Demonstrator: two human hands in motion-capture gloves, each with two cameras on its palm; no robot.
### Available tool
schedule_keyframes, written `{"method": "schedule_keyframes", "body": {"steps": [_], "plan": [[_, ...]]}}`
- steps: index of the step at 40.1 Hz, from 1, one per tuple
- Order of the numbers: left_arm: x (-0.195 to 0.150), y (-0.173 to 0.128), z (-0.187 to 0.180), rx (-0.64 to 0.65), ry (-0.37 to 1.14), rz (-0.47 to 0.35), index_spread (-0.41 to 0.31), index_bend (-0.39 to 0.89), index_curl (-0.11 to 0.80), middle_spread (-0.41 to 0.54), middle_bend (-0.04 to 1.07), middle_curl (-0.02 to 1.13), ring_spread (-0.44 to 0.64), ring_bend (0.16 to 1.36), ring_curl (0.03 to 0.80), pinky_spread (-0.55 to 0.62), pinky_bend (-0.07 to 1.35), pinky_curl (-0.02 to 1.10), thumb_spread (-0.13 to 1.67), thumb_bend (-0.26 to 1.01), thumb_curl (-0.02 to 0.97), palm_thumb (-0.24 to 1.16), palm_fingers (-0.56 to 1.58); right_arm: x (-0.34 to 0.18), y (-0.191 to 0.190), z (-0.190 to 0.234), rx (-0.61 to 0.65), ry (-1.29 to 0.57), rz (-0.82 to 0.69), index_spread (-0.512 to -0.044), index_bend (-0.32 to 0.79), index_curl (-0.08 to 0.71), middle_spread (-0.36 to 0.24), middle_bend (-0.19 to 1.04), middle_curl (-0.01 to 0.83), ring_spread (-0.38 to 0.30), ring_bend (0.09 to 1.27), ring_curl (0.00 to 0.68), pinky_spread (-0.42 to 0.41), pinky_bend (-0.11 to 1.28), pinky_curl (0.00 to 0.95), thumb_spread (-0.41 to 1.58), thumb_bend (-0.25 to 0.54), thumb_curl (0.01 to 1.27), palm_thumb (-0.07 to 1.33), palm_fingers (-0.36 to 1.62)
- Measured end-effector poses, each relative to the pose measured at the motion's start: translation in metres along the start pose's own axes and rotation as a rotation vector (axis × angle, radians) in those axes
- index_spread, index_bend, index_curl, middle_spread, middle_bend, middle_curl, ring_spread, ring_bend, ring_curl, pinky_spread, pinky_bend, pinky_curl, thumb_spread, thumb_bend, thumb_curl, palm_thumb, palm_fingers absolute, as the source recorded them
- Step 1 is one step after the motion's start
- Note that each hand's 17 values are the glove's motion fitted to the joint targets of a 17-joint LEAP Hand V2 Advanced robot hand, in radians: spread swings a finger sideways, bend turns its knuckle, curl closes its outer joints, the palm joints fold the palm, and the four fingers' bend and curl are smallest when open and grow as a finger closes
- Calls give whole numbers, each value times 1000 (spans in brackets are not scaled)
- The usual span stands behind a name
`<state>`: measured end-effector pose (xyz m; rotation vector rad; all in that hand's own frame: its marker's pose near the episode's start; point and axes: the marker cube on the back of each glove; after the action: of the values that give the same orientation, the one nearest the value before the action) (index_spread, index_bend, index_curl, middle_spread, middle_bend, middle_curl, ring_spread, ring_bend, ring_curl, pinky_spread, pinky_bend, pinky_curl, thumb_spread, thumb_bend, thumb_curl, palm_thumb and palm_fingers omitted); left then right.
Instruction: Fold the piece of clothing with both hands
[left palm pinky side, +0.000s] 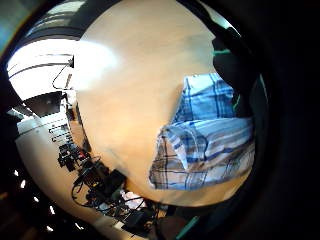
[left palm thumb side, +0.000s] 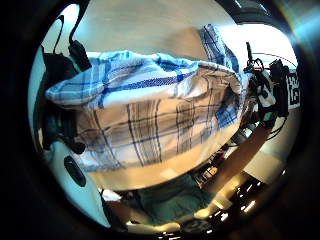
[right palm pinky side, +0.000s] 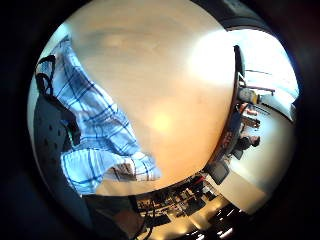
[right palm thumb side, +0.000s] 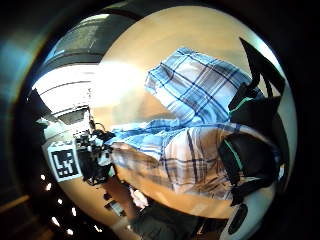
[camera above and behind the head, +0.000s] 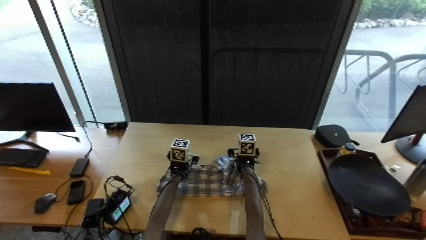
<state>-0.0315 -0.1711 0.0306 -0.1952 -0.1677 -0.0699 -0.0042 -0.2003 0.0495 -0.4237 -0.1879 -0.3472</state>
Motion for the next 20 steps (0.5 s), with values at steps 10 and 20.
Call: {"method": "schedule_keyframes", "body": {"steps": [10, 20], "plan": [[-1, 6, 22, -87, 86, -5, -264, 248, 506, -287, 475, 537, -310, 661, 444, 31, 79, 135, 1209, -9, 409, 1020, 1065, 22, -22, 2, 325, 308, 231, -303, 170, 372, -215, 529, 526, -223, 760, 499, -322, 611, 407, 1161, -15, 320, 954, 1315], [-14, 24, 6, 131, 8, -76, -215, 129, 481, -234, 402, 542, -249, 624, 457, 100, 170, 143, 1200, -22, 405, 991, 794, 24, 18, -20, 520, 313, 263, -305, 179, 396, -221, 467, 504, -234, 649, 473, -269, 562, 396, 1160, -13, 322, 959, 1134]]}}
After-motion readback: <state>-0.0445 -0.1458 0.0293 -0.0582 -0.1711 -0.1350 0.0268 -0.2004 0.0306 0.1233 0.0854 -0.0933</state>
